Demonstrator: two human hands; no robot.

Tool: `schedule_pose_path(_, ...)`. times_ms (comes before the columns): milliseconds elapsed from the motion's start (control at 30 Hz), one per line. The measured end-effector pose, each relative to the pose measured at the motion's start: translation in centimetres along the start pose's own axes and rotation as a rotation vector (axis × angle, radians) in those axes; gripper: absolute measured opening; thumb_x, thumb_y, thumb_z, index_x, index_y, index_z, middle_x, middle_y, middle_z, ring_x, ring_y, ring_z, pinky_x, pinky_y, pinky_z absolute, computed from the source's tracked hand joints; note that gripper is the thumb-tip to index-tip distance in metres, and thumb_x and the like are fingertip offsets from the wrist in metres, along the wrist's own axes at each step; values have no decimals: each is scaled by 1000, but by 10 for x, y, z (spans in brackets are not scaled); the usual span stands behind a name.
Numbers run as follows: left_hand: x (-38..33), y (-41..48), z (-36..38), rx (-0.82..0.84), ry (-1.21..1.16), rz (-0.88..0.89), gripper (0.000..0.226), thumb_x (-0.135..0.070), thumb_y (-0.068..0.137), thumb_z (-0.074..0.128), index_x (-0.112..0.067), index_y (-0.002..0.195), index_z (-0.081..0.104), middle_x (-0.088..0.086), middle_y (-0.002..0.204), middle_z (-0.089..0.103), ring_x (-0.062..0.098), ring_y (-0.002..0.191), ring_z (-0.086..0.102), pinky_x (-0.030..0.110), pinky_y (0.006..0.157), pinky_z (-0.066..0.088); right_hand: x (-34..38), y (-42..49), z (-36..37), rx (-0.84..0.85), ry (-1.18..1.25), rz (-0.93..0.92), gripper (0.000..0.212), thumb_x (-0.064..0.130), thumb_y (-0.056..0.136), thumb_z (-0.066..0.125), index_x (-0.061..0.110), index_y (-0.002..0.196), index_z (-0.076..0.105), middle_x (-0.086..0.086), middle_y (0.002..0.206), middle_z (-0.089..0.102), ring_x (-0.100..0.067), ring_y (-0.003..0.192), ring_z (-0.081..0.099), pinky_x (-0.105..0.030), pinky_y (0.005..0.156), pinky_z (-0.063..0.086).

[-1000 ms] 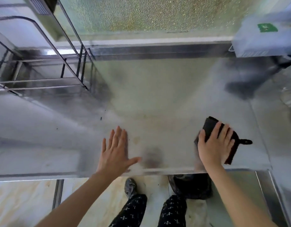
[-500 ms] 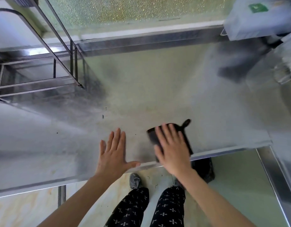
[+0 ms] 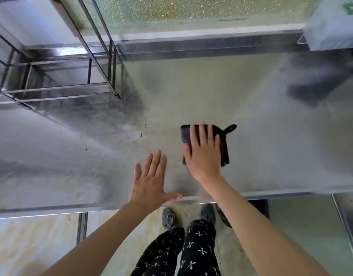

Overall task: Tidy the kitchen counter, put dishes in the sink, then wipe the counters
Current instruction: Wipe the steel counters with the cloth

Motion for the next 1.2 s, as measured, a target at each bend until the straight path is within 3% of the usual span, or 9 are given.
schedule_pose_path(100, -1, -1, 0, 9, 6, -8, 117, -92, 55, 14, -20, 134, -34, -1, 144, -37, 21, 135, -32, 45, 107, -17, 50, -5, 12, 51, -3, -271, 55, 41, 96, 27, 18, 146, 29, -10, 153, 27, -31, 142, 22, -49, 112, 21)
schedule_pose_path(200, -1, -1, -2, 39, -7, -30, 120, -93, 48, 7, -20, 134, -32, -2, 147, -34, 20, 135, -31, 45, 106, -18, 22, 9, 9, 77, -42, -320, 53, 38, 96, 25, 21, 146, 29, -6, 154, 26, -28, 142, 22, -47, 112, 22)
schedule_pose_path(300, -4, -4, -9, 64, -4, -45, 124, -95, 37, -8, -20, 134, -33, -3, 144, -37, 19, 133, -33, 45, 106, -17, -62, 38, -8, 18, -44, -112, 55, 38, 94, 24, 19, 145, 30, -9, 153, 28, -31, 140, 25, -50, 111, 23)
schedule_pose_path(467, -7, -7, -22, 71, -59, -105, 129, -93, 40, 3, -20, 144, -19, -6, 147, -32, 15, 135, -29, 46, 111, -12, -197, 67, -38, -27, -21, 268, 61, 41, 93, 20, 14, 147, 23, -16, 154, 20, -37, 141, 18, -53, 112, 15)
schedule_pose_path(600, -8, -4, -32, 15, -110, -195, 109, -89, 65, 14, -19, 148, 1, -3, 156, -8, 17, 144, -6, 46, 114, -1, -202, 74, -38, -26, 73, 480, 58, 34, 97, 24, 11, 149, 15, -19, 156, 10, -37, 143, 7, -55, 112, 9)
schedule_pose_path(700, -8, 2, -46, -124, -160, -300, 89, -79, 77, 33, -21, 143, 23, 0, 152, 27, 20, 138, 30, 46, 109, 24, -147, 83, -31, 6, 73, 325, 58, 35, 96, 28, 9, 147, 22, -21, 153, 19, -40, 141, 16, -58, 109, 15)
schedule_pose_path(767, -10, 9, -47, -163, -178, -340, 92, -78, 76, 39, -19, 144, 18, 3, 150, 31, 23, 134, 36, 49, 104, 32, -91, 84, -24, 17, 40, 105, 57, 38, 95, 32, 10, 145, 30, -20, 150, 28, -39, 138, 25, -57, 108, 22)
schedule_pose_path(1000, 17, 31, -50, -159, -276, -549, 112, -85, 69, 35, -21, 142, -21, 3, 151, -24, 21, 139, -20, 45, 112, -4, 26, 85, -2, 115, -8, -616, 55, 44, 92, 39, 23, 143, 36, -7, 151, 32, -31, 138, 30, -49, 108, 28)
schedule_pose_path(1200, 74, 31, -42, -71, -439, -817, 139, -88, 49, 45, -9, 145, -16, 10, 154, -20, 25, 142, -16, 47, 115, -1, -81, 179, -29, 6, -52, -266, 57, 45, 94, 28, 22, 146, 28, -10, 153, 26, -35, 139, 25, -52, 110, 20)
Point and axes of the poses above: each hand's wrist, its own y-axis towards the middle knuckle, its own z-axis out of the palm, x = y × z, the point moved 10 cm from there along y, towards the middle knuckle
